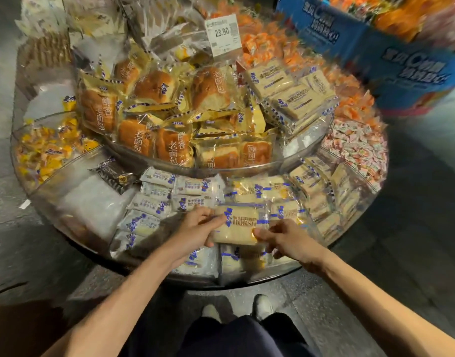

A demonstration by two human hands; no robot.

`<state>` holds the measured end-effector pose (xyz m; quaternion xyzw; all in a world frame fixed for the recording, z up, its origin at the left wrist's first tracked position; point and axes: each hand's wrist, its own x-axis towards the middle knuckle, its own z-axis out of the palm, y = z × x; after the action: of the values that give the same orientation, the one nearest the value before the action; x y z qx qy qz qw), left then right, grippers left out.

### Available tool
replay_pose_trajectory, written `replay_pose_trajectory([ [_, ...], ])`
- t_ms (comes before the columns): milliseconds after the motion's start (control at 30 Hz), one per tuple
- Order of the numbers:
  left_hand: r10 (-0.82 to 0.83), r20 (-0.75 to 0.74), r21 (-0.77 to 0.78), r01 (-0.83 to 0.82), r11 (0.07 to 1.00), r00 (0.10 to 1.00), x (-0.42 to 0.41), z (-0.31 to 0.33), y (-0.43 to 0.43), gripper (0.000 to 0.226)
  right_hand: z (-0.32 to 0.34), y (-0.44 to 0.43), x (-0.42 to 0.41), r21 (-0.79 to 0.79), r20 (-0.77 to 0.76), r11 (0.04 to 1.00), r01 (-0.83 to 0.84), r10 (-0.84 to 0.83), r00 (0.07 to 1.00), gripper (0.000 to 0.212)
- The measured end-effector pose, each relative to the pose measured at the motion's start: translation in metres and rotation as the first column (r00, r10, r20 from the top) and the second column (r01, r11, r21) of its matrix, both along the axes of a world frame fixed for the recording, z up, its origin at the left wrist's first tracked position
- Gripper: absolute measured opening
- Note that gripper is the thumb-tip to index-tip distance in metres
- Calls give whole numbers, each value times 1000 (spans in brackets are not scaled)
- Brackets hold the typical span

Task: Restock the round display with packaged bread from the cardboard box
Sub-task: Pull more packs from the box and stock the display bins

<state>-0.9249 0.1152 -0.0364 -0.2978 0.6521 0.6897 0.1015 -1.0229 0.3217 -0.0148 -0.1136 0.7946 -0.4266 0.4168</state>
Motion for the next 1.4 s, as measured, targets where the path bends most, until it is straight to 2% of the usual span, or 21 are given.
replay_pose_trajectory([
  [100,-54,26,-100,56,993,998,-7,-3,18,27,-12,23,-12,-18,36,996,82,-81,996,27],
  [167,-55,6,-124,56,991,998,-18,-5,31,39,-16,35,-28,9,-16,994,109,-109,994,31],
  [300,-7,-46,-271,-6,963,999,-59,0,54,56,-25,42,-75,37,-172,989,141,-132,976,21],
  [433,15,-69,-414,-42,909,998,-112,-1,62,32,-32,35,-120,1,-363,988,154,-143,921,46],
  [500,32,-64,-485,-59,872,997,-135,-11,64,24,-33,29,-133,40,-414,994,106,-80,907,53],
  [567,40,-35,-557,-53,829,999,-150,-22,67,28,-40,22,-141,127,-445,992,17,41,895,56],
  [767,26,85,-720,44,692,996,-155,-49,76,39,-72,19,-153,275,-465,957,-92,216,859,45],
  [900,-22,101,-782,93,617,995,-144,-38,80,41,-71,27,-158,401,-493,896,-189,385,780,49],
  [1000,-1,92,-788,73,612,996,-140,-31,79,36,-58,27,-158,459,-535,860,-224,469,702,53],
  [1067,48,72,-781,26,624,996,-131,-16,72,23,-43,16,-150,461,-594,861,-215,479,646,54],
  [1200,217,-51,-761,-179,624,975,-76,20,28,15,-13,-41,-108,285,-742,889,-357,441,505,43],
  [1267,342,-140,-736,-328,592,929,-21,35,-2,22,-4,-86,-69,250,-768,845,-473,470,435,39],
  [1333,449,-271,-705,-493,509,852,54,41,-33,25,1,-132,-11,199,-768,765,-612,510,387,32],
  [1400,574,-270,-731,-552,400,773,142,41,-54,23,1,-169,61,145,-752,664,-734,556,355,22],
])
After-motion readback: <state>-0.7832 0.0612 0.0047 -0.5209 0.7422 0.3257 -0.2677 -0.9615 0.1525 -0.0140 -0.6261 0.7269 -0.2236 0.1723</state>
